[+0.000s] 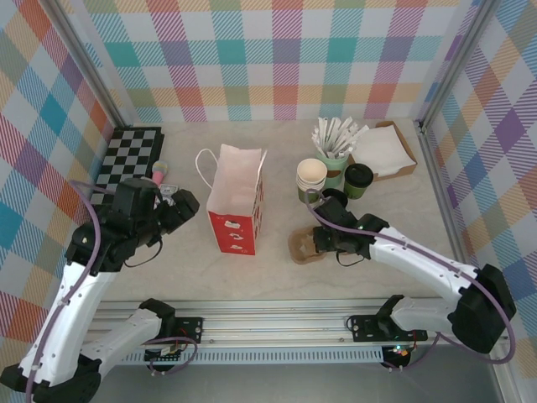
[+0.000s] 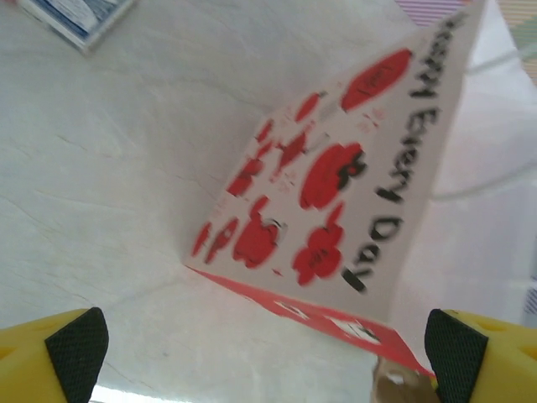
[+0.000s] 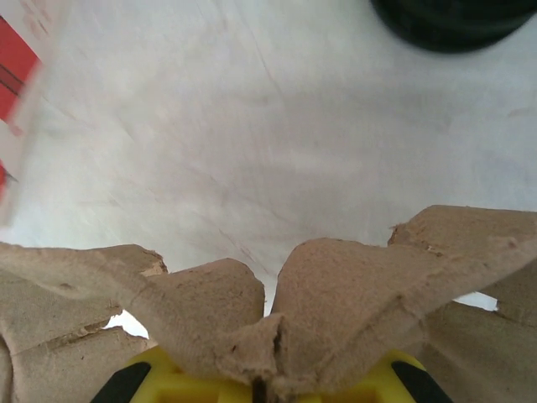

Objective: Pack the takeout coffee

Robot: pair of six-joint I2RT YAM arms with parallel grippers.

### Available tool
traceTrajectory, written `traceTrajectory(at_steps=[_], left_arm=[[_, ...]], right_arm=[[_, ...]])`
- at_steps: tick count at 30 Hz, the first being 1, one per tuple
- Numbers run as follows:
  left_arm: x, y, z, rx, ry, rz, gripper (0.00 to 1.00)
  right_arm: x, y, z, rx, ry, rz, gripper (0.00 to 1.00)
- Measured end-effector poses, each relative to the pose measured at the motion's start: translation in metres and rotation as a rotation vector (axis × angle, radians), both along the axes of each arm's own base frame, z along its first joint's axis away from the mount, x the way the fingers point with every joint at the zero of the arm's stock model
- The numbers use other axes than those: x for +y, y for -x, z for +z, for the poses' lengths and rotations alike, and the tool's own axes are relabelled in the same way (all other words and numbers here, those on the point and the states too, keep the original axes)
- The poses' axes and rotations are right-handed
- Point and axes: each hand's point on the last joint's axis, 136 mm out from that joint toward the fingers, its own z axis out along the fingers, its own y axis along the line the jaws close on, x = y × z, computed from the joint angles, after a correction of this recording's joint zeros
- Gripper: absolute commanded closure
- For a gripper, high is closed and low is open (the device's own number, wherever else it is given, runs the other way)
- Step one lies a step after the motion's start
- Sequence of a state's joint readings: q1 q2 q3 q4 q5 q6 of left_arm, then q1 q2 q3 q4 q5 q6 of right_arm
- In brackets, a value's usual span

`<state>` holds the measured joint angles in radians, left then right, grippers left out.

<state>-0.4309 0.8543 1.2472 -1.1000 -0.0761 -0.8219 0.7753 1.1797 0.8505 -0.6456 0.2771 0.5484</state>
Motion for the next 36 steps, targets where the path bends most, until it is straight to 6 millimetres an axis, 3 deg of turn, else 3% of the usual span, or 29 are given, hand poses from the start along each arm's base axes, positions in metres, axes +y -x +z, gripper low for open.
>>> traceTrajectory(at_steps=[6,13,18,22,28,34,36], left_arm=[[-0.032,0.013,-0.006,0.045,0.086,-0.077,0.04],[-0.065,-0.003,-0.022,0.119,0.111,-0.116,0.04],[-0.081,-0.015,-0.041,0.194,0.090,-0.119,0.12],[-0.084,-0.018,-0.044,0.213,0.088,-0.106,0.35],[-0.080,-0.019,-0.035,0.175,0.088,-0.087,0.73],[-0.072,-0.019,-0.036,0.167,0.018,-0.098,0.98],[-0.070,-0.020,-0.033,0.155,-0.010,-0.115,1.00]], right_arm=[[0.011,-0.027,0.035,-0.137,-0.092,-0.067,0.98],[0.016,-0.040,0.058,-0.240,-0.136,-0.069,0.97],[0.007,-0.040,0.080,-0.316,-0.143,-0.064,0.97],[-0.001,-0.039,0.102,-0.383,-0.176,-0.079,0.97],[-0.011,-0.038,0.115,-0.429,-0.174,-0.086,0.96],[-0.027,-0.037,0.126,-0.451,-0.141,-0.090,0.96],[-0.031,-0.038,0.137,-0.464,-0.141,-0.097,0.96]])
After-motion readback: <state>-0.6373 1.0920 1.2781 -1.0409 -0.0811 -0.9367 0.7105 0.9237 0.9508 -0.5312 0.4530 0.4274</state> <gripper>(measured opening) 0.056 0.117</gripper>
